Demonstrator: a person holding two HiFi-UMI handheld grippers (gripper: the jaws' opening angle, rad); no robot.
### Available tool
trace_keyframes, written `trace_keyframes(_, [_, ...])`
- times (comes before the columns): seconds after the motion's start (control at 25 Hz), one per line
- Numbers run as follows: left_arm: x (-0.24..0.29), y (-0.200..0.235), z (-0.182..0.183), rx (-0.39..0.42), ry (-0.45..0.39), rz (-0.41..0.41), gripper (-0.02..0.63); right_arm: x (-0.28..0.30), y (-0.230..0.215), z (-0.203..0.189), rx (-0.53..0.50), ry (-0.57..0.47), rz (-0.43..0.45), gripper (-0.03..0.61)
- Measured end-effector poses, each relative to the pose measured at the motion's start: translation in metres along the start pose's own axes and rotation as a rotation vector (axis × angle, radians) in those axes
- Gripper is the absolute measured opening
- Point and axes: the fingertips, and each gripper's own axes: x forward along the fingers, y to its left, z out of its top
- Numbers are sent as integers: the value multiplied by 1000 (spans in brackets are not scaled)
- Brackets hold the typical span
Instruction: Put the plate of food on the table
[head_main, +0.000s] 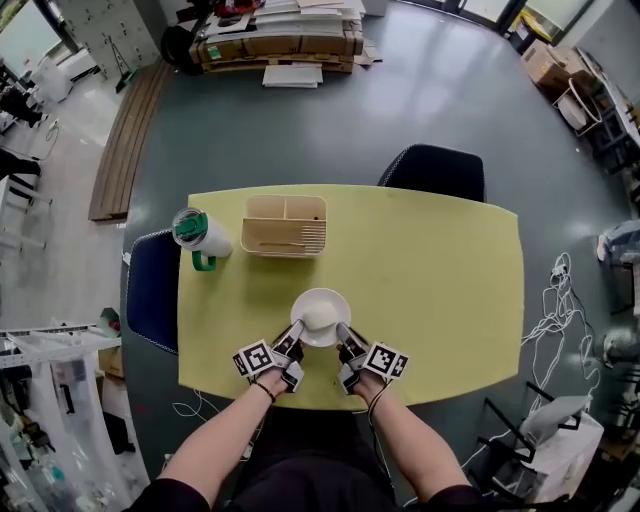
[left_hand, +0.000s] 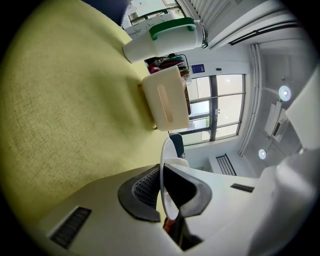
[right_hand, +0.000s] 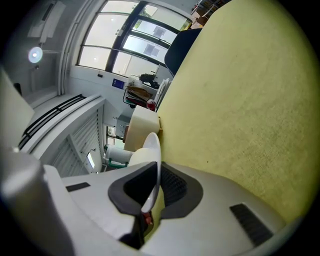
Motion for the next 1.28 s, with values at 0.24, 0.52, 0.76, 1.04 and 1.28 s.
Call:
trace_keyframes(0.24, [10,21,-3,8,19,45,20,5,-20,-4,21,-7,-46,25])
trace_keyframes(0.52, [18,33,-5,-45,23,123,20,9,-34,-3,61,-11,-111,26])
trace_keyframes(0.76, [23,41,-8,-39,42,197,24,10,-46,-8,67,4,-184,26])
trace_keyframes(1.04, [22,48,-9,9,39,272,27,12,-49,-11,28,18,-236,29])
trace_keyframes(1.28, [21,47,-7,106,37,311,49,10,-51,-12,-18,14,-291,44])
